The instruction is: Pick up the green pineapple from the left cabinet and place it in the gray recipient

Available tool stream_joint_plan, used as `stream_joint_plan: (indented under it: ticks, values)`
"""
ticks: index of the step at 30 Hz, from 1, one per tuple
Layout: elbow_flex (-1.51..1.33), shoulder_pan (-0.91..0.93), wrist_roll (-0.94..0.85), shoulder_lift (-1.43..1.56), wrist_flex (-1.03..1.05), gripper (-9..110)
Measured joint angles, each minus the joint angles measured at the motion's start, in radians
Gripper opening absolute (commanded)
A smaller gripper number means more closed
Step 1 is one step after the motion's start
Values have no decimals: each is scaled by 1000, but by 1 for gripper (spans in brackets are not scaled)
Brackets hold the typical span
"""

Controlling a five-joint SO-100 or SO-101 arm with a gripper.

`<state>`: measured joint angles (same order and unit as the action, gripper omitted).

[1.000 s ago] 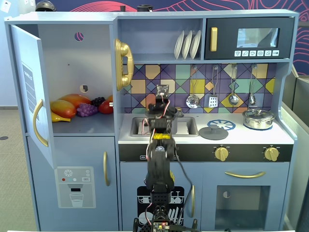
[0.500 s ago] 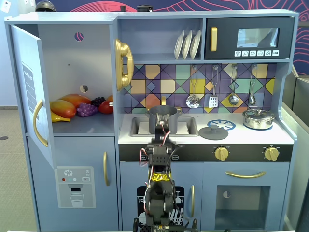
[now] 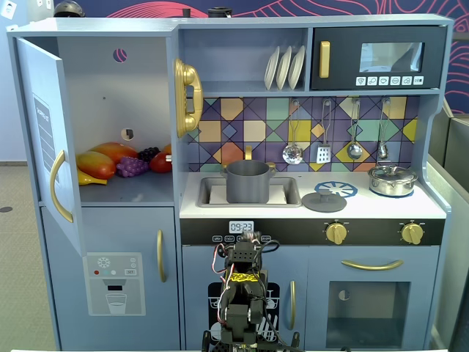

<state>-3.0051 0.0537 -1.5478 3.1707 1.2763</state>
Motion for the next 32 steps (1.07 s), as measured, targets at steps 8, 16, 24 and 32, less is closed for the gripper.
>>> stream_joint_plan:
  ticks: [8, 16, 24, 32]
  values:
    - [3, -11, 5, 15, 80, 6]
    - [3, -11, 5, 15, 80, 7]
    - [3, -11, 5, 15, 80, 8]
    - [3, -11, 5, 15, 80, 10]
